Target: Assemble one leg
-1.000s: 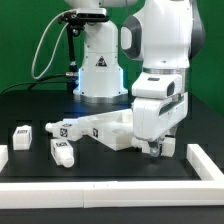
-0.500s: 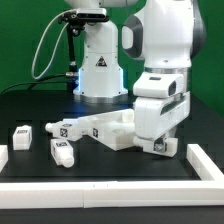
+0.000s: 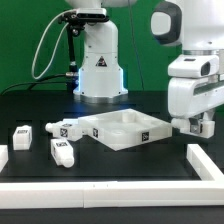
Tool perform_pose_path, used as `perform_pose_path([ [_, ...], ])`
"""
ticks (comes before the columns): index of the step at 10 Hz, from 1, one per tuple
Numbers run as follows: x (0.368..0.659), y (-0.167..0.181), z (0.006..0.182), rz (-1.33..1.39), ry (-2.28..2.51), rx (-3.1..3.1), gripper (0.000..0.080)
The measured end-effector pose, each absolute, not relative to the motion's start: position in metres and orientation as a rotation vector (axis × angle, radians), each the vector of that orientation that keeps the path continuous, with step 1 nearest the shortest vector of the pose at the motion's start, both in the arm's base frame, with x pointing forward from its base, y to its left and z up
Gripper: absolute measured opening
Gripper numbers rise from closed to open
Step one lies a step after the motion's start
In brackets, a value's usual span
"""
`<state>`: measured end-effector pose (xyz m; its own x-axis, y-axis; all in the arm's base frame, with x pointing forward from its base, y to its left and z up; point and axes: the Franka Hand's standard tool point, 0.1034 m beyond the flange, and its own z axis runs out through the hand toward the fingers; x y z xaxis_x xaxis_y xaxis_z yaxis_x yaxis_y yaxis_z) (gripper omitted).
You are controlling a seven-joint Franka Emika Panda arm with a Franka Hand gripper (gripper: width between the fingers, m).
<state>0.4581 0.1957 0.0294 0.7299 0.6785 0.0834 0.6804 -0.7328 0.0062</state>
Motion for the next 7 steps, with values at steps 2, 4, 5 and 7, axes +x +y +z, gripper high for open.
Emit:
perform_pose_path([
  [2,0.452,0.193,0.017,-0.105,-1.132,-2.899,0.0284],
  [4,0.452,0.182,0.011,-0.085,-1.127,-2.902,0.0284],
  [5,0.452,0.183,0.011,-0.086,-1.127,-2.902,0.0292],
  [7,0.452,0.183,0.011,-0.086,-1.127,-2.902,0.0421],
])
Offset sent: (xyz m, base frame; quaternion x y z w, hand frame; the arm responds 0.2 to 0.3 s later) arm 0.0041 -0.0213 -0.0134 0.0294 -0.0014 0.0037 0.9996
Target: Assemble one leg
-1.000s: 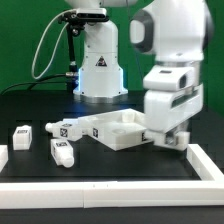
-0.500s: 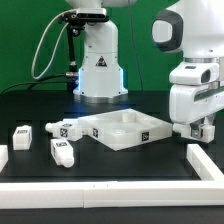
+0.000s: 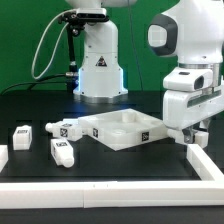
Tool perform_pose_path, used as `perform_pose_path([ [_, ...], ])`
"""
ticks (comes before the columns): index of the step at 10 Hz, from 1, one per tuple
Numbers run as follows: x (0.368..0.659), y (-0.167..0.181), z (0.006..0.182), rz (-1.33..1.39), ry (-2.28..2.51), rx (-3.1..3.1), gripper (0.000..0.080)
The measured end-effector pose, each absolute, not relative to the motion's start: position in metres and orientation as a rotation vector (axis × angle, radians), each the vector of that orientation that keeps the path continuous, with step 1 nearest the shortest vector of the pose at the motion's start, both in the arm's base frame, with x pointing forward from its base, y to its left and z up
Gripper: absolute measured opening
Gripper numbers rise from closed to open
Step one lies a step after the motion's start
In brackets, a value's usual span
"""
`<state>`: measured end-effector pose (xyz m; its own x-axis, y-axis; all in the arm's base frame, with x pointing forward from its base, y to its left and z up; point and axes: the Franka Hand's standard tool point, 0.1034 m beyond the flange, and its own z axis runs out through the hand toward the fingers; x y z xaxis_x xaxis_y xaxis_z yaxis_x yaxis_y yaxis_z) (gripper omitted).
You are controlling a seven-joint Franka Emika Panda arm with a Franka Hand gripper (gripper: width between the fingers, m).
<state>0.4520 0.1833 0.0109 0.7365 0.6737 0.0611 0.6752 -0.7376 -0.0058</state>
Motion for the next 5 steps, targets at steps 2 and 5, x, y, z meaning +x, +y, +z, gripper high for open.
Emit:
perform_pose_path([
  [2,0.453,0.183,0.012,-0.087,-1.126,-2.903,0.0631],
  [5,0.472,0.142,0.071,-0.034,-1.215,-2.904,0.0648],
])
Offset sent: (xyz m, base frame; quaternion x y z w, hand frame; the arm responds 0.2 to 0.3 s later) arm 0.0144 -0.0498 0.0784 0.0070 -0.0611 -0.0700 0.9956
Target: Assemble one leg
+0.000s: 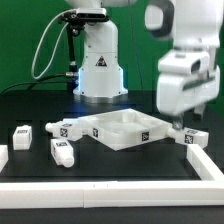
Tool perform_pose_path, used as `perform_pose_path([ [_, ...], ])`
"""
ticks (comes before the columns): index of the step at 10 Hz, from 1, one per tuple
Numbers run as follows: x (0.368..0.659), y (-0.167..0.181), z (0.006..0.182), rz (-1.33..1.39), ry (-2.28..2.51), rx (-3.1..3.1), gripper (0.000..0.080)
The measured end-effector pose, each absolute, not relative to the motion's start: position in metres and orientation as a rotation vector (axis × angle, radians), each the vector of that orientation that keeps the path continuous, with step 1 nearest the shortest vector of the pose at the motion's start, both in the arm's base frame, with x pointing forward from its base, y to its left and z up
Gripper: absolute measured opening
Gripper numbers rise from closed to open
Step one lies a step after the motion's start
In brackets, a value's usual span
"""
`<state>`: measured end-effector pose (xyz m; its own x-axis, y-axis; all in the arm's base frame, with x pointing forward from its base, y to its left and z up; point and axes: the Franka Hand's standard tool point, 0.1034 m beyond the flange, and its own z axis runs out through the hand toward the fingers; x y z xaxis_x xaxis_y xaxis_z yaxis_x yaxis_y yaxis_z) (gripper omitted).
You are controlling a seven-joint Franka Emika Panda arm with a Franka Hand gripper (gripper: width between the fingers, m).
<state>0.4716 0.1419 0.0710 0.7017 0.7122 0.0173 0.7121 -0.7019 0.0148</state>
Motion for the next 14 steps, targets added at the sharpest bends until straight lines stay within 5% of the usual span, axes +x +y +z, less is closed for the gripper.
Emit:
perform_pose_path([
  [2,0.477,0.092,0.096,0.024,1.484,2.743,0.0648],
  [6,0.475,-0.007,0.096,0.031,1.851,2.487,0.0648],
  [10,0.473,-0.009,0.091,0.038,1.731,2.576,0.0648],
  [14,0.449,-0.027,0.074,0.062,0.912,3.013,0.0648],
])
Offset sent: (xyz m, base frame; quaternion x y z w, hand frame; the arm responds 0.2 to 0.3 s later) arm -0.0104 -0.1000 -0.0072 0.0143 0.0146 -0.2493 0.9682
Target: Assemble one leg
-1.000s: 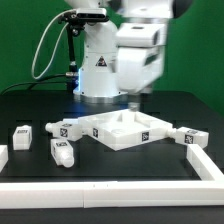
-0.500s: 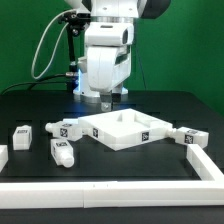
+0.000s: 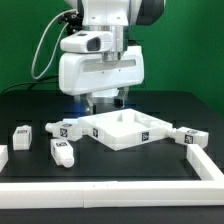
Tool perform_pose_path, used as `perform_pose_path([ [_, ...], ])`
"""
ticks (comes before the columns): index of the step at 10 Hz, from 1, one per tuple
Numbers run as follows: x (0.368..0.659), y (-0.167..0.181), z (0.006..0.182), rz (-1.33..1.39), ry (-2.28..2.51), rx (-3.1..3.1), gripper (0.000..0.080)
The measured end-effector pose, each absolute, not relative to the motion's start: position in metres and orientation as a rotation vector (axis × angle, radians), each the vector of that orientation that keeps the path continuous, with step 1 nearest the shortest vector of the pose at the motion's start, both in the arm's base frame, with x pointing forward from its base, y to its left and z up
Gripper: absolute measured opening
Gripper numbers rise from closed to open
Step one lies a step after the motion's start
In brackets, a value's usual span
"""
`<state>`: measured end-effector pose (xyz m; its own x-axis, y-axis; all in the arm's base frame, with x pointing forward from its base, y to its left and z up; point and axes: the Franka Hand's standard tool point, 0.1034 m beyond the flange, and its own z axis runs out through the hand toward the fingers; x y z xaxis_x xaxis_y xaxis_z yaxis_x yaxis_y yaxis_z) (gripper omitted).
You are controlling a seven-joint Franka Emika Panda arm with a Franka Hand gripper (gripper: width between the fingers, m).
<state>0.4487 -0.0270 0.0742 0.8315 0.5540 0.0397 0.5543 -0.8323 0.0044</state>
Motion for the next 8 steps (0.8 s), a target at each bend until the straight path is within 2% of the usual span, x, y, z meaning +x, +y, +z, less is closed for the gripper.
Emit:
perform_pose_path([
  [1,0.445,-0.037,0.068,-0.053,-0.791,-3.012,0.0648],
  [4,0.444,-0.035,0.066,-0.044,-0.744,-3.022,0.0648],
  [8,0.431,-0.03,0.022,-0.022,-0.729,-3.032,0.0648],
])
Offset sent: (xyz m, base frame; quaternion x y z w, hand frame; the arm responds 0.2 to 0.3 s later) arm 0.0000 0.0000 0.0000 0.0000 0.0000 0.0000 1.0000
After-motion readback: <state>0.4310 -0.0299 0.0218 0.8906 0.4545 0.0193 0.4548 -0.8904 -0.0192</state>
